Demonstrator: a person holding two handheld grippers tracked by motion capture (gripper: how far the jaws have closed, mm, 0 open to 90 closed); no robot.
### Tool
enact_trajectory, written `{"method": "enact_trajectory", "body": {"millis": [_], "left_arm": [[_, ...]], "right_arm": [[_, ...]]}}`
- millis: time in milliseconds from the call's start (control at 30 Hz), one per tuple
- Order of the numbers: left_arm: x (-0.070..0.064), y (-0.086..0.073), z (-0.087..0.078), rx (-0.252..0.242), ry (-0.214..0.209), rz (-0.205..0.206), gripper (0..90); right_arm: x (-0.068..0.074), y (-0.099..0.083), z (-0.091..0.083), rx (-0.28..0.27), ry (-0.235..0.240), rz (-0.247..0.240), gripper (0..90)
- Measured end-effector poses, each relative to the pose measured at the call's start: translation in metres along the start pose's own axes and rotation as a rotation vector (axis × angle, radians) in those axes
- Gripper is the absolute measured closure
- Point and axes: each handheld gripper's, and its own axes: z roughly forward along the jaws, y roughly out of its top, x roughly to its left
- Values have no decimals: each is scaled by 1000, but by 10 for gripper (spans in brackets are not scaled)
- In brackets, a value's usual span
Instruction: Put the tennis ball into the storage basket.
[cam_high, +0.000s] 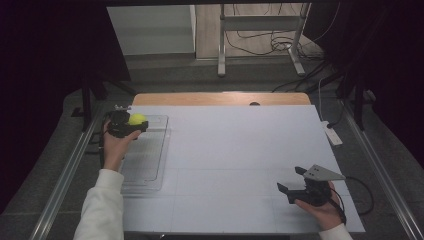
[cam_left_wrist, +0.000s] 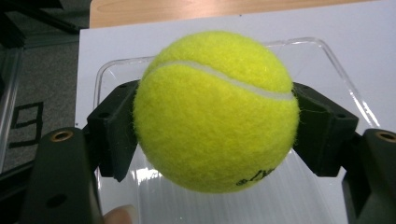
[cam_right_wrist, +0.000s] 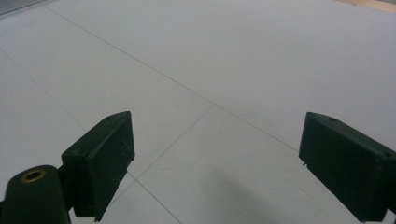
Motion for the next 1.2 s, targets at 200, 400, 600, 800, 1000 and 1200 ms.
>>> {"method": "enact_trajectory", "body": {"millis": [200,400,600,800,1000,1200], "left_arm": [[0,-1,5,14,6,-4,261],[-2,0,6,31,13,15,261],[-3,-1,12,48,22,23,261],[-2,-2,16,68,28,29,261],[-1,-3,19,83,29,27,261],[0,-4,23,105,31,23,260]], "right_arm": [[-1,0,0,0,0,3,108],[-1,0,0,0,-2,2,108],[0,0,0,1,-4,0,108],[0,0,0,2,-5,-1,108],[-1,-1,0,3,-7,1,108],[-1,-1,0,3,-6,-1,108]]}}
